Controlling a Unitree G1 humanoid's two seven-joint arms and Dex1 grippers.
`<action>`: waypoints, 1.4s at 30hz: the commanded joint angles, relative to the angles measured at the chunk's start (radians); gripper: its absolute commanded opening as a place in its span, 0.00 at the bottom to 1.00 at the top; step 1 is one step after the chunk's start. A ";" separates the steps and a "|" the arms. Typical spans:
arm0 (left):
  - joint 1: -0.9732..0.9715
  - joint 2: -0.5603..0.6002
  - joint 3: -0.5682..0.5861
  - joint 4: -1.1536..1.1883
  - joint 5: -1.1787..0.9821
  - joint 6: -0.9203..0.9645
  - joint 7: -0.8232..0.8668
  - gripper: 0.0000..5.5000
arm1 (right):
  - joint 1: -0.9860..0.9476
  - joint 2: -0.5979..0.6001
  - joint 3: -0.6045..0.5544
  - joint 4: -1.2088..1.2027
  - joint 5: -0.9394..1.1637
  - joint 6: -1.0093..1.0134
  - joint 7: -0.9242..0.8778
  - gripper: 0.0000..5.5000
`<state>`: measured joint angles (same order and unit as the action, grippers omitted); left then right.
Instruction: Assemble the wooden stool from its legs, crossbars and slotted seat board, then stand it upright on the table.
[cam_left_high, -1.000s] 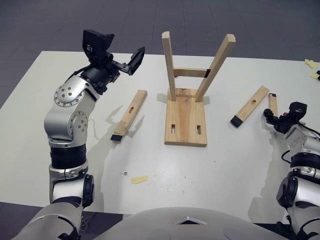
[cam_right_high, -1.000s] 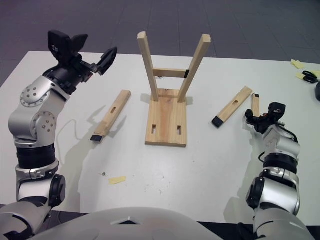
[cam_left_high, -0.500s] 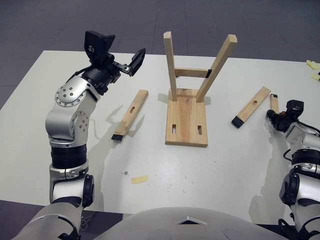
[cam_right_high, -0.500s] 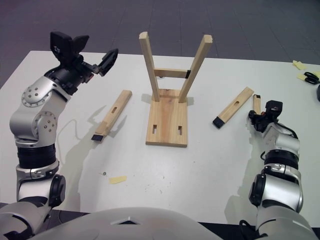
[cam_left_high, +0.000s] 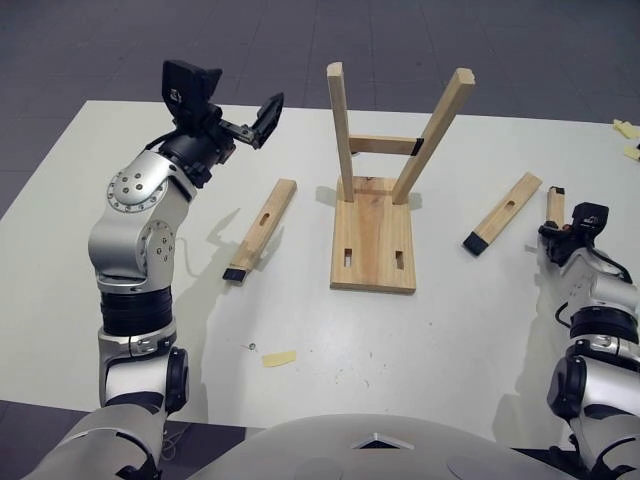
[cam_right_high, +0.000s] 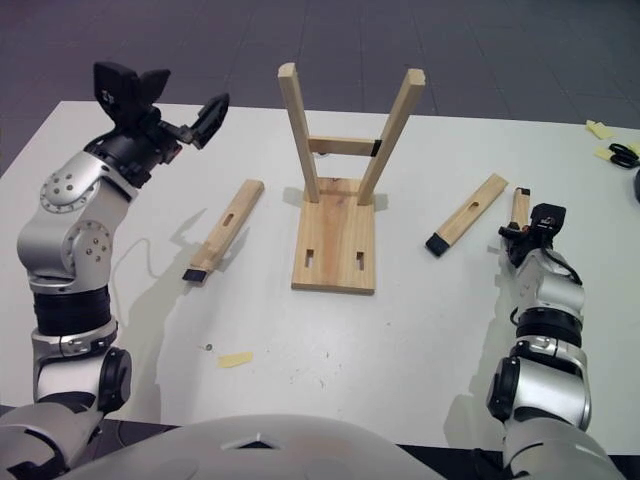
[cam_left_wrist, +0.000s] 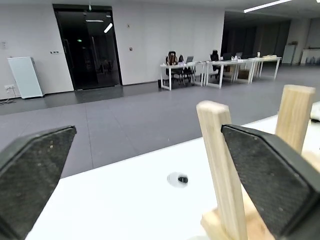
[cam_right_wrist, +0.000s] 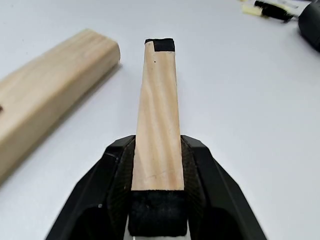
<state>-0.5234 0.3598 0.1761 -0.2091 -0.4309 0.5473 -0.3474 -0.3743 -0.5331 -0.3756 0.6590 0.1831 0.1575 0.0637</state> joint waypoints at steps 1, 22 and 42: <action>-0.128 -0.077 0.098 -0.035 -0.196 0.093 0.055 0.98 | -0.071 0.059 0.101 -0.392 -0.076 -0.267 -0.015 0.24; -0.141 -0.190 0.023 -0.125 -0.840 0.299 0.264 0.98 | 0.037 0.266 0.595 -0.915 -0.006 -0.271 0.376 0.24; -0.083 -0.106 -0.015 -0.160 -0.765 0.270 0.221 0.35 | 0.073 0.308 0.584 -0.918 -0.115 -0.324 0.342 0.24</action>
<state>-0.6204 0.2497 0.1658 -0.3649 -1.2089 0.8266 -0.1145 -0.2982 -0.2340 0.2260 -0.2578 0.0779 -0.1664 0.4232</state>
